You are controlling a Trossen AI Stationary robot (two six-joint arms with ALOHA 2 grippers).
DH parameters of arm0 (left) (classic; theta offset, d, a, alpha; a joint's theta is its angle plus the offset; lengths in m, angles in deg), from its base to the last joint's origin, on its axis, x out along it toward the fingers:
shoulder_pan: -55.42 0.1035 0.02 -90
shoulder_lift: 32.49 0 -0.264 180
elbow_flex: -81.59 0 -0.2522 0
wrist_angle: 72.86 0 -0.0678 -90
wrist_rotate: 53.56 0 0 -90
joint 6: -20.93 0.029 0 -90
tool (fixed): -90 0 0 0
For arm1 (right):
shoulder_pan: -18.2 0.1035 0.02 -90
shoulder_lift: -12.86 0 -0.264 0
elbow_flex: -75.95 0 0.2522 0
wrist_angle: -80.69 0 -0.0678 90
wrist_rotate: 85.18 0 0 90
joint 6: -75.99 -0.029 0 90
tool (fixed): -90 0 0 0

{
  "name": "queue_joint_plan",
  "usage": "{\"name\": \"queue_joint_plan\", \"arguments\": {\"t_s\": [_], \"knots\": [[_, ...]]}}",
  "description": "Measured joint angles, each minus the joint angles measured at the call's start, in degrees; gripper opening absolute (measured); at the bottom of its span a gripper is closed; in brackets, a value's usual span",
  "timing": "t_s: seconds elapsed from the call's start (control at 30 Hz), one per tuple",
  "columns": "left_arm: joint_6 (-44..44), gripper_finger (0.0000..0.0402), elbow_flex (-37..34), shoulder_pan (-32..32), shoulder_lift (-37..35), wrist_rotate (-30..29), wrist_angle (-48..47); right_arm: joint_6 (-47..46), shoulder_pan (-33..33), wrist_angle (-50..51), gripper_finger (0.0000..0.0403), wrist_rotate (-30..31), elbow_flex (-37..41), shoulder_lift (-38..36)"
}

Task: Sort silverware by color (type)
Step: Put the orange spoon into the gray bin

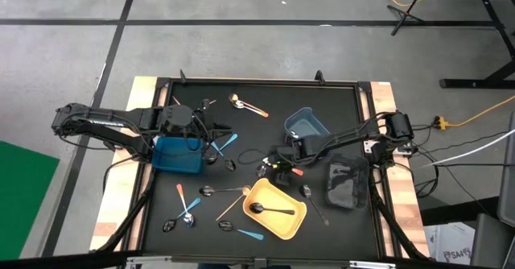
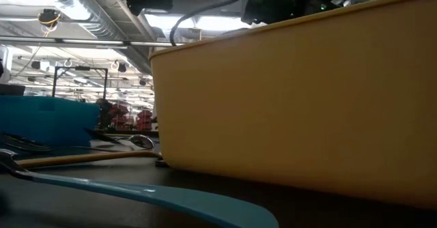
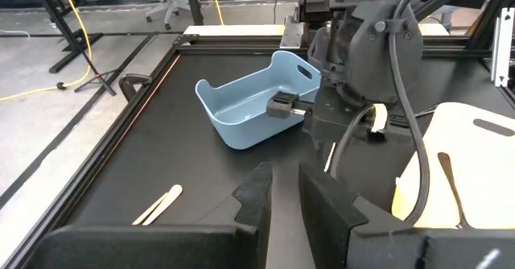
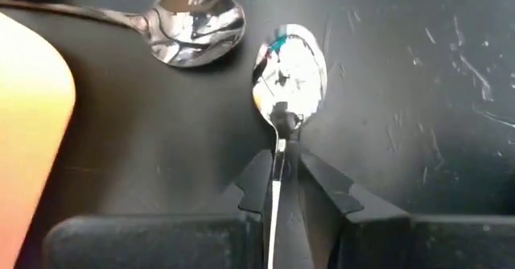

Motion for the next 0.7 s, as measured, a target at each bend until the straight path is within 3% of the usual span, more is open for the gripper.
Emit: {"name": "queue_joint_plan", "arguments": {"t_s": [0.7], "knots": [[-0.11, 0.0059, 0.0, 0.0, 0.0, 0.22, -0.17, -0.06, 0.01, -1.37, 0.0051, 0.83, -0.12, 4.24]]}}
